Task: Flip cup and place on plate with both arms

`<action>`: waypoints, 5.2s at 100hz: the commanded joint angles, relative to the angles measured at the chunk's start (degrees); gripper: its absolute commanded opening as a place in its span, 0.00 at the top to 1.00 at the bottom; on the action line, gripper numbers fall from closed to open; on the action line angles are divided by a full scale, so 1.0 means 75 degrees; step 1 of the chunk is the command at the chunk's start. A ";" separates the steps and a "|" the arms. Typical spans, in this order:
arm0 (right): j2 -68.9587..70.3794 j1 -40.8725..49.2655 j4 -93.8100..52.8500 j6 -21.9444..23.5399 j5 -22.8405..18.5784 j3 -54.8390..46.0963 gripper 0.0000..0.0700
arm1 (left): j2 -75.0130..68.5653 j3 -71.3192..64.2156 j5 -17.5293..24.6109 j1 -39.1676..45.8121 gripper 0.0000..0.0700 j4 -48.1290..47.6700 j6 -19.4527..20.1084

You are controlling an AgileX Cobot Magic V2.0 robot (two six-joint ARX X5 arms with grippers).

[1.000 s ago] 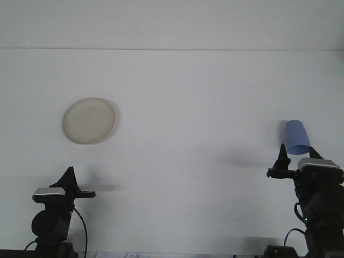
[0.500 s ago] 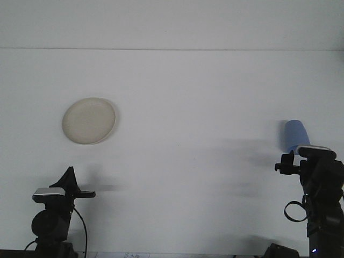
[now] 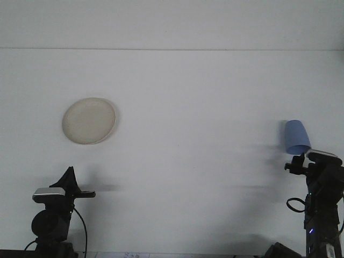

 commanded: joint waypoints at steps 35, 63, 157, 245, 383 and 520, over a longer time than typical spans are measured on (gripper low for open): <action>0.2486 -0.0117 0.2836 -0.0545 -0.0157 0.0058 0.32 | -0.0012 -0.0149 -0.0032 0.0003 0.98 0.0082 -0.0052; 0.4141 -0.0114 0.3759 -0.0542 -0.0414 0.0708 0.43 | -0.0012 -0.0149 -0.0032 0.0003 0.98 0.0082 -0.0052; 0.0350 0.2165 -0.3112 0.1649 0.0303 0.3261 1.00 | -0.0012 -0.0149 -0.0032 0.0003 0.98 0.0082 -0.0055; 0.4989 1.0290 -1.1267 0.1358 0.0915 0.8058 1.00 | -0.0012 -0.0149 -0.0032 0.0003 0.98 0.0082 -0.0052; 0.0997 1.0926 -0.8413 0.1448 0.1964 0.7597 0.37 | -0.0012 -0.0149 -0.0032 0.0003 0.98 0.0082 -0.0052; -0.6312 1.1025 -0.4686 0.1370 0.2716 0.1081 0.38 | 0.5001 0.6828 0.4491 -0.0577 0.23 -0.4642 -0.1533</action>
